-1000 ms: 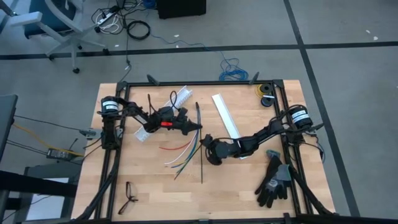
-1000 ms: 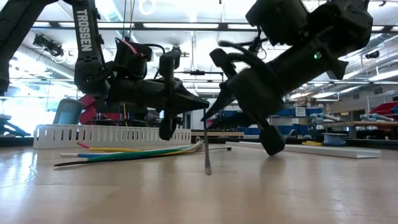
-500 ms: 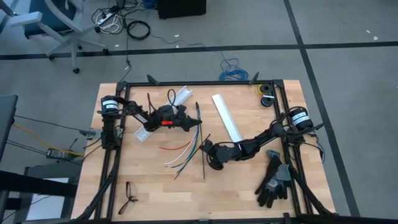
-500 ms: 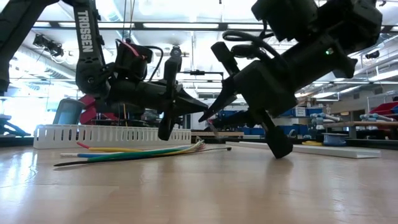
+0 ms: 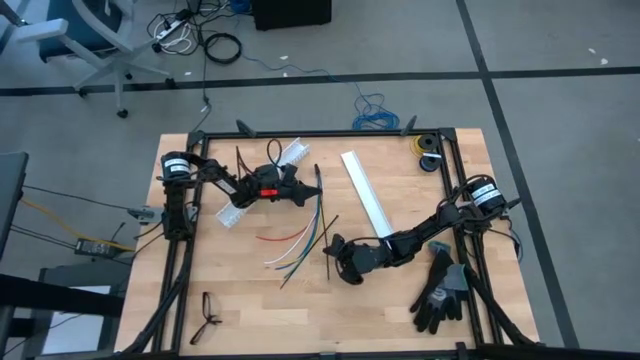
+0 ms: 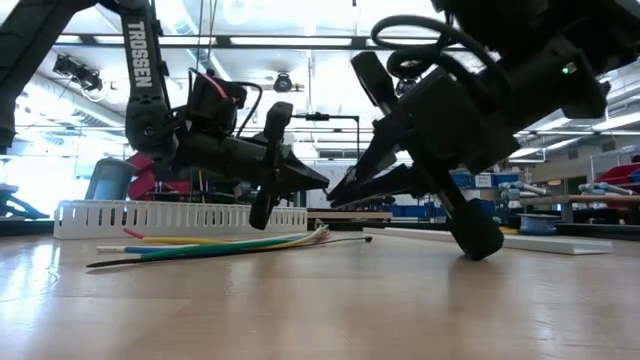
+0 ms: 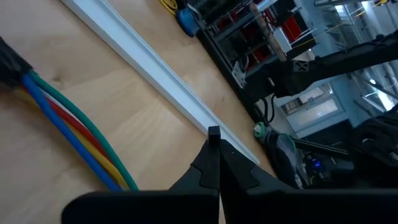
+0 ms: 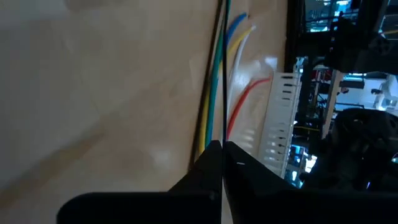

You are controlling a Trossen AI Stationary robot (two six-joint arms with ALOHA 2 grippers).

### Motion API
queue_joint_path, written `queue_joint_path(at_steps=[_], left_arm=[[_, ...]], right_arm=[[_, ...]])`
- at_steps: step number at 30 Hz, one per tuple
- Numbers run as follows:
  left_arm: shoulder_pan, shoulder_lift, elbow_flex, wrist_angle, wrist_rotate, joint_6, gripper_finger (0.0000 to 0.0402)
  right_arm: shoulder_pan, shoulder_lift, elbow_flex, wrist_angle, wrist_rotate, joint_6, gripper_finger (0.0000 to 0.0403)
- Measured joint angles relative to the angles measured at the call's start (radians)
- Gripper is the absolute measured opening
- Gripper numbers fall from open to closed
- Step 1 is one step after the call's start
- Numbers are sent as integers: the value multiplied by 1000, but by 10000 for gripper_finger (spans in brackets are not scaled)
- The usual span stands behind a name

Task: Ziptie cables
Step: Prepare the right black zip tie to wrap the cable wires

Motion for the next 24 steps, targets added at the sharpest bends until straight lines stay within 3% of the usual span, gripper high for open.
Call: queue_joint_path(at_steps=[15,24], left_arm=[[8,0,0,0,-4,15,1],[-104,0,0,48,-166,292,0]], right_arm=[[54,1,-1,59,-10,200,2],[-31,1,-1,27,-68,793,0]])
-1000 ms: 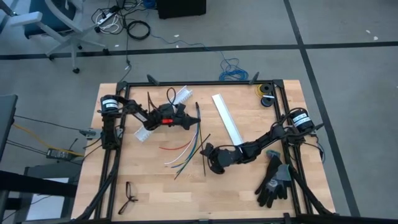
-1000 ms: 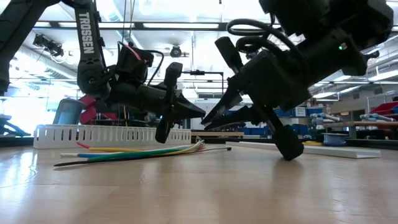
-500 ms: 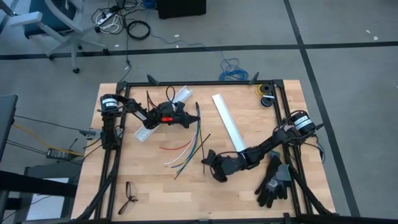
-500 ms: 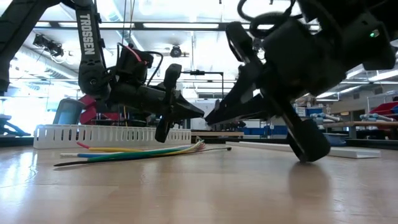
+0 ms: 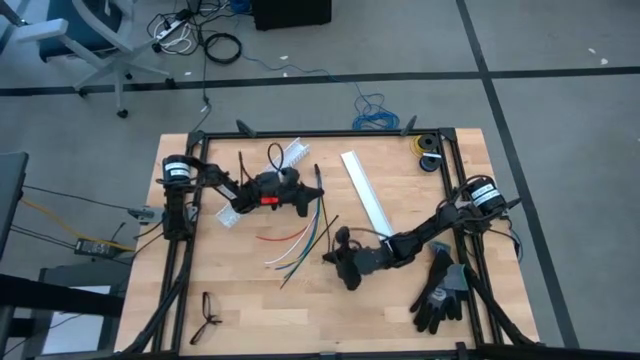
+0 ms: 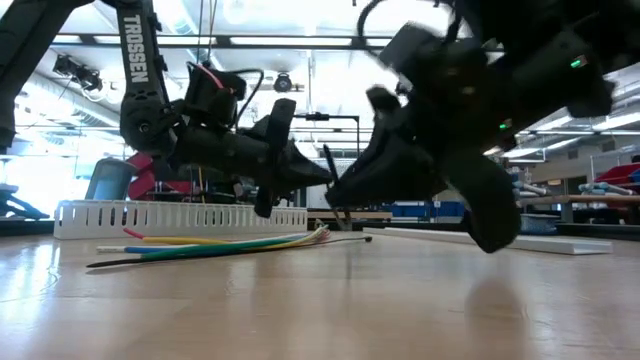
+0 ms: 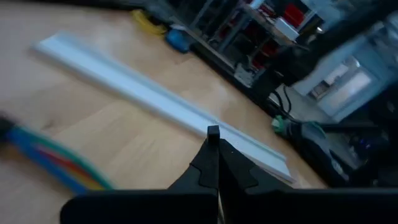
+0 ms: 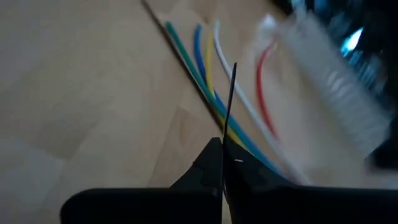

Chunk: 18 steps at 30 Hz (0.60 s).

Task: Ziptie cables
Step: Prepare the right black zip tie to wrap the cable wires

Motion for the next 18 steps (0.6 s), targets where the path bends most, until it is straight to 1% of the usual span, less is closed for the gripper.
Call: queue_joint_path(at_steps=[3,5,11,15,18], left_arm=[[-35,0,-4,58,-26,85,0],[-52,0,-10,81,-35,130,0],[-90,0,-61,118,-100,258,0],[-98,0,-102,216,-106,338,0],[-99,0,-125,300,-106,437,0]], right_arm=[[-46,0,0,-18,-65,172,0],[-76,0,0,-24,-104,260,0],[-163,-34,0,-45,-259,463,0],[-227,-85,0,-64,-368,588,0],[-272,-126,0,-56,-457,661,0]])
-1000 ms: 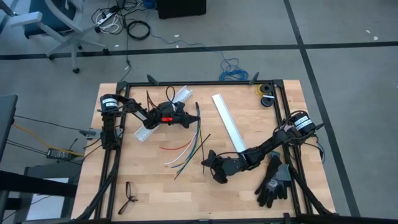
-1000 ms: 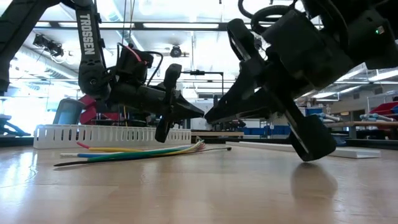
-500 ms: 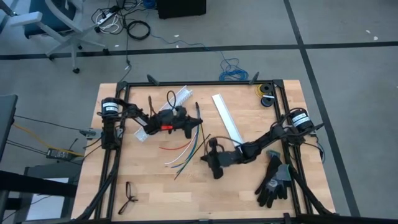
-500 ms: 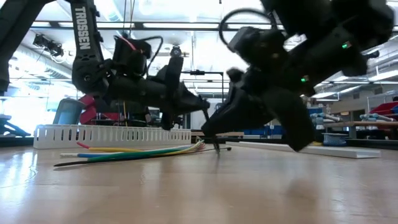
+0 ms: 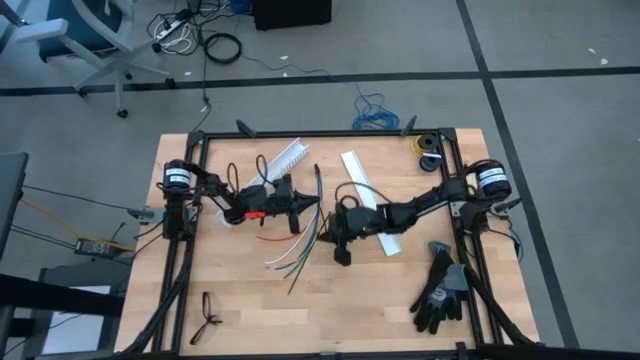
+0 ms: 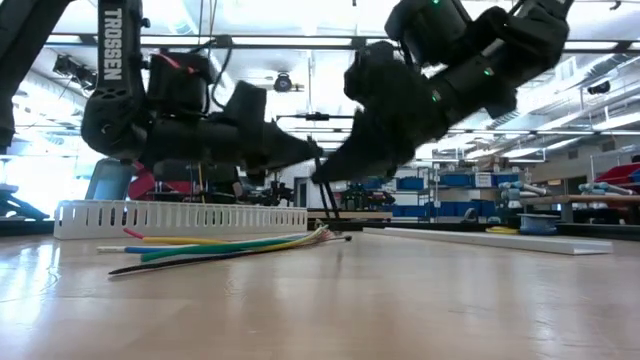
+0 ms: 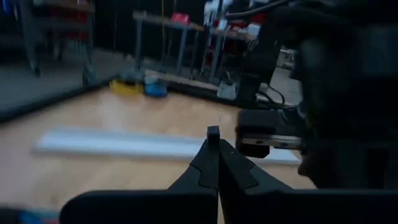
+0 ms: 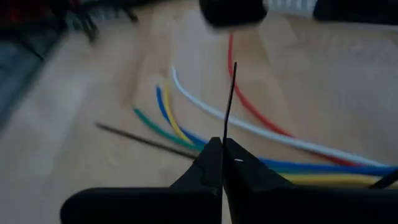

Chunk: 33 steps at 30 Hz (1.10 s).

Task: Ziptie cables
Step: Prepare the right black zip tie to wrap the cable wires

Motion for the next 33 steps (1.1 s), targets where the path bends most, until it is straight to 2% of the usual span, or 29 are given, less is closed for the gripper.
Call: queue_joint_path(at_steps=[5,13,21,28,33], left_arm=[[0,0,-11,47,0,196,0],[0,0,-11,47,-18,379,0],[-4,0,-3,47,-14,603,0],[-4,-1,25,48,-11,641,0],[-4,-13,25,44,-51,676,0]], right_arm=[[-77,-40,0,4,-76,105,0],[-167,-55,0,12,-224,205,0],[-235,-55,0,55,-296,265,0],[-264,-55,0,53,-296,287,0],[-261,-55,0,53,-296,295,0]])
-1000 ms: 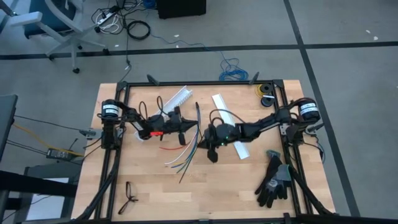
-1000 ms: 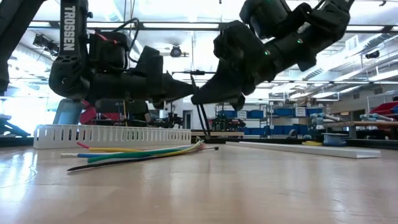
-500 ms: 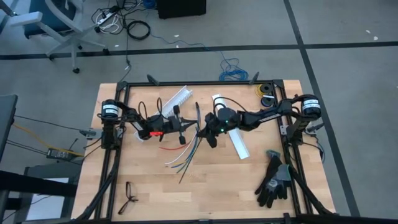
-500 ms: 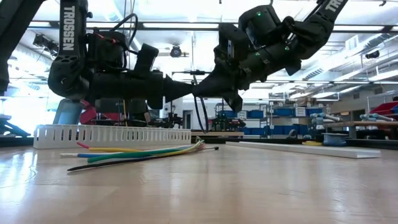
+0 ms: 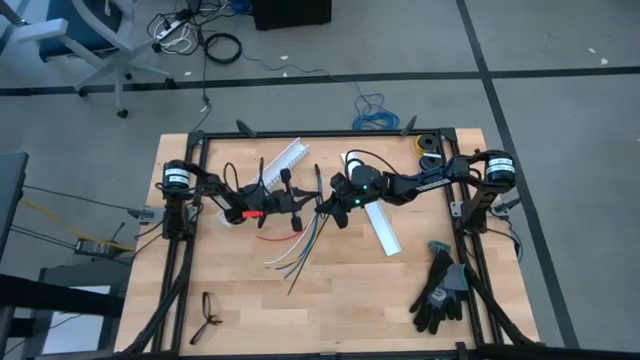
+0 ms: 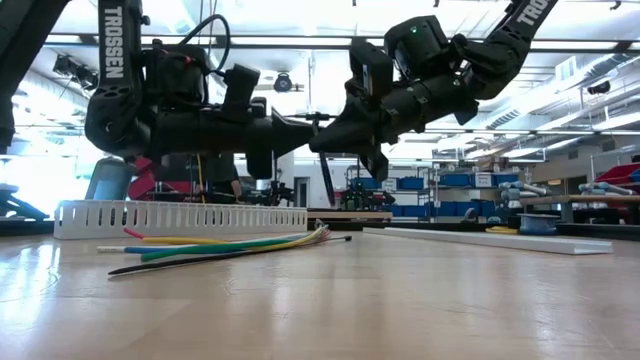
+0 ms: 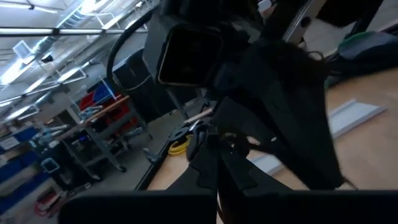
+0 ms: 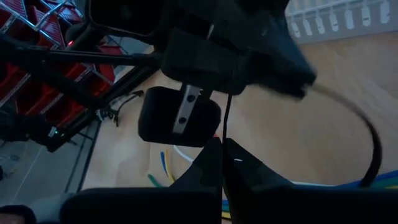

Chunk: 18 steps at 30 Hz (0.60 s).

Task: Ziptie cables
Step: Prepare the right black zip tie to wrap the cable wires

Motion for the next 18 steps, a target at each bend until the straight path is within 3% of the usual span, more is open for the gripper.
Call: queue_joint_path(at_steps=[18], left_arm=[[-1,-22,-39,4,-20,12,1]], right_arm=[[1,0,0,25,18,8,0]])
